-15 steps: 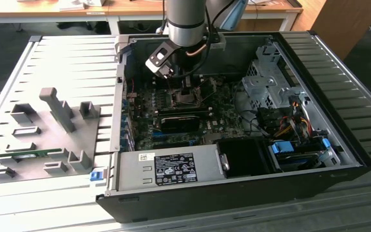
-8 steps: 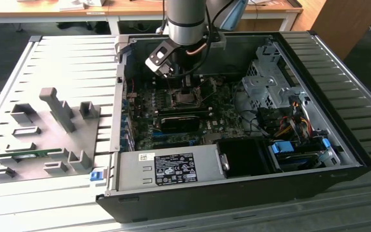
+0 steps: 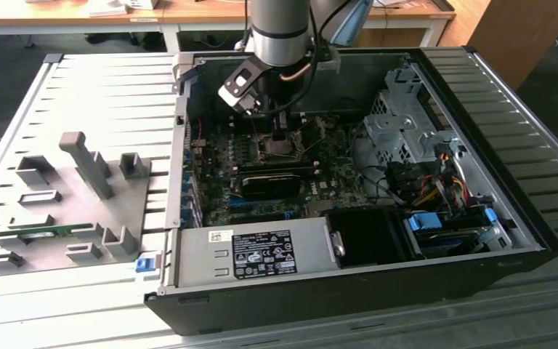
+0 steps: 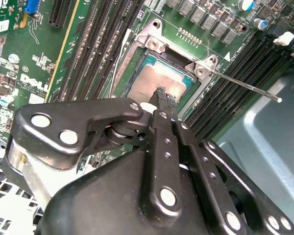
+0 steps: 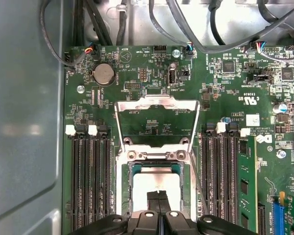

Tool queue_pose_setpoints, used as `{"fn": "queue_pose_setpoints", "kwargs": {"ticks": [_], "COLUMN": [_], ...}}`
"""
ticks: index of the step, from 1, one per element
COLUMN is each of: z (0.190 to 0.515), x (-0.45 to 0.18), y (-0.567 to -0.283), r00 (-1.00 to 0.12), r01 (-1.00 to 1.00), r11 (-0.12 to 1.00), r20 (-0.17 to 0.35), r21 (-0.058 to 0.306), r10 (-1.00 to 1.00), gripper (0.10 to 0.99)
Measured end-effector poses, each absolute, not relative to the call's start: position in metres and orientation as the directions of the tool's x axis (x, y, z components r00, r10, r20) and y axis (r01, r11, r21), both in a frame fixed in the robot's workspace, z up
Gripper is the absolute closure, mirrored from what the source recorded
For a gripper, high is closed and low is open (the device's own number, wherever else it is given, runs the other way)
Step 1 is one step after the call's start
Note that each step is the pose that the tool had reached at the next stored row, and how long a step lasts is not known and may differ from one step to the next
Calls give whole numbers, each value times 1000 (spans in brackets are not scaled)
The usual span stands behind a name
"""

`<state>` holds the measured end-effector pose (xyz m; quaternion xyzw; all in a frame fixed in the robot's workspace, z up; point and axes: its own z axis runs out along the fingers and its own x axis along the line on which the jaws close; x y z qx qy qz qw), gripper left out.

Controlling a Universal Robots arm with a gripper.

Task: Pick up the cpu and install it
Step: 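Close the cpu cover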

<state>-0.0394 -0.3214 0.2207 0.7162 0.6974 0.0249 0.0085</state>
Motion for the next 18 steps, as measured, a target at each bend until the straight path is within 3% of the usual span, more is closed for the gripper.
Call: {"fn": "queue_pose_setpoints", "kwargs": {"ticks": [18], "z": [233], "x": [-39], "y": [-321], "r00": [27], "r01": [998], "r11": [-28], "r20": [24], "r21": [47], "r10": [999], "gripper": [980]}}
